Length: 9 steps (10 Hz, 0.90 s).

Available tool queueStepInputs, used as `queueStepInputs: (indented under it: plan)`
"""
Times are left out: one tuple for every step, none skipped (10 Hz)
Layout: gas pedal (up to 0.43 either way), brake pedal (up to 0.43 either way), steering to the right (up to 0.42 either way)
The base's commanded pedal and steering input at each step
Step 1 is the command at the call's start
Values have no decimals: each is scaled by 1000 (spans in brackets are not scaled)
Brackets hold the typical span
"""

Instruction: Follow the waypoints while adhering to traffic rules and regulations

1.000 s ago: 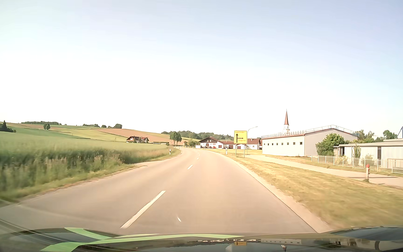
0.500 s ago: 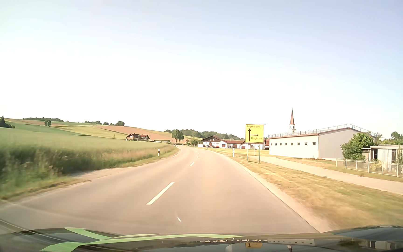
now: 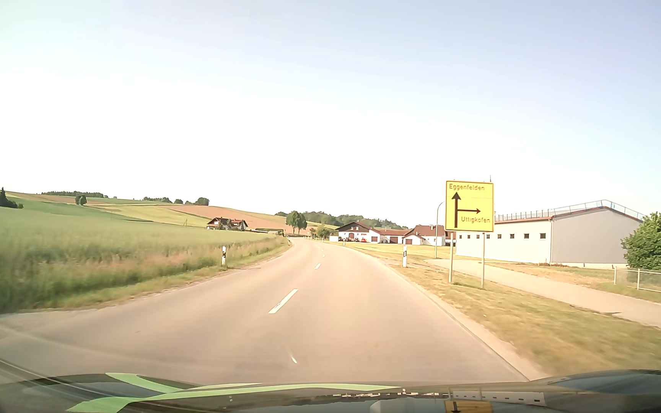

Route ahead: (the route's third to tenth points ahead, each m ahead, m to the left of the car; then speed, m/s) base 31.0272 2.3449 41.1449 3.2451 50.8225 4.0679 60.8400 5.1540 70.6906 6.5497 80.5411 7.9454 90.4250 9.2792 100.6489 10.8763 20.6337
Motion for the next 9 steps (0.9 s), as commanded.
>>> queueStepInputs:
  plan:
    - [189, 0, -10]
    - [189, 0, -11]
    - [189, 0, -11]
    - [189, 0, -12]
    - [189, 0, -11]
    - [189, 0, -11]
    - [189, 0, -12]
    - [189, 0, -12]
    - [189, 0, -12]
